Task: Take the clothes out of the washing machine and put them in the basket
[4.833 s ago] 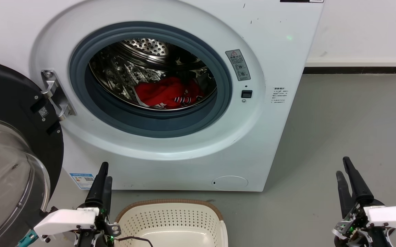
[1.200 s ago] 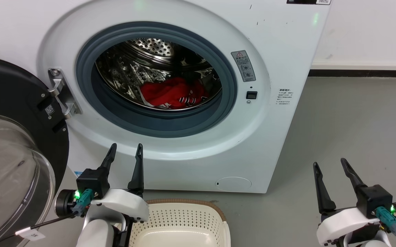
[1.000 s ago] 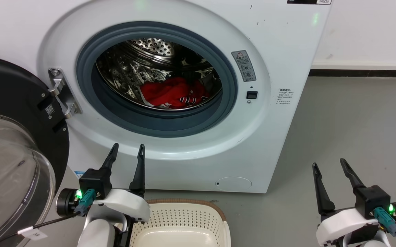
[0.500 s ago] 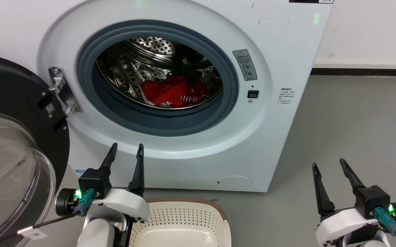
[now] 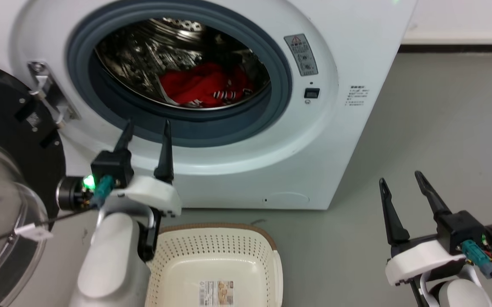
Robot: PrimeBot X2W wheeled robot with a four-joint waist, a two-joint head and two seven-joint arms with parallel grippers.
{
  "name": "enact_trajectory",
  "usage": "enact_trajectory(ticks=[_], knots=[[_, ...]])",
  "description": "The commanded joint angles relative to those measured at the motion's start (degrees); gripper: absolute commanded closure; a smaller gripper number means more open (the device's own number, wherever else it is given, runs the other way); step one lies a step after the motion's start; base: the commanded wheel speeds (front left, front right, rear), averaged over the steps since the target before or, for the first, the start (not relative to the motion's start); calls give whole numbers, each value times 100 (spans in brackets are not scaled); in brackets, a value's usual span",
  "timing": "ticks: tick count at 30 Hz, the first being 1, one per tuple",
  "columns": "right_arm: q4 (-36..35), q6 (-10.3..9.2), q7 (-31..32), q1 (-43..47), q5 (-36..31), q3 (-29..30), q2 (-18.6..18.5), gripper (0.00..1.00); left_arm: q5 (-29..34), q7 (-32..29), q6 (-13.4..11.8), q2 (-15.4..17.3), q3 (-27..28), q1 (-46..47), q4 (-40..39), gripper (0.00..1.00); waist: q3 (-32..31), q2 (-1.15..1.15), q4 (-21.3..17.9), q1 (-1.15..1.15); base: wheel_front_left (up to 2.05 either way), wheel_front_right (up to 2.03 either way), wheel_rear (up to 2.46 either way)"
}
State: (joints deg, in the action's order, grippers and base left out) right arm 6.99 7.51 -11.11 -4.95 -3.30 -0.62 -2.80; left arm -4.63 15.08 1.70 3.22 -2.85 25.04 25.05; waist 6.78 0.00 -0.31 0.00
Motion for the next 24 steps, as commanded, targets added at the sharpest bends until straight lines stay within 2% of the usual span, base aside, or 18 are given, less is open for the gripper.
enact_trajectory(ticks=[1, 11, 15, 24], knots=[[-59, -4, -15, -118, 9, -24, -15, 0, 57, 14, -11, 83, 32, 246, 122, 0, 301, 0, -151, 0, 0, 0, 0], [-157, -4, -205, -713, 181, -299, -10, 0, 209, 14, -78, 454, 106, 1780, 1014, 0, 1456, 0, -650, 0, 0, 0, 0], [-52, -4, -302, -1017, 278, -448, -10, 0, 302, 3, -52, 735, 86, 2573, 1642, 0, 1992, 0, -896, 0, 0, 0, 0], [119, -4, -401, -1446, 511, -673, -7, 0, 411, -336, -24, 1182, 16, 3807, 2565, 0, 2702, 0, -1226, 0, 0, 0, 0]])
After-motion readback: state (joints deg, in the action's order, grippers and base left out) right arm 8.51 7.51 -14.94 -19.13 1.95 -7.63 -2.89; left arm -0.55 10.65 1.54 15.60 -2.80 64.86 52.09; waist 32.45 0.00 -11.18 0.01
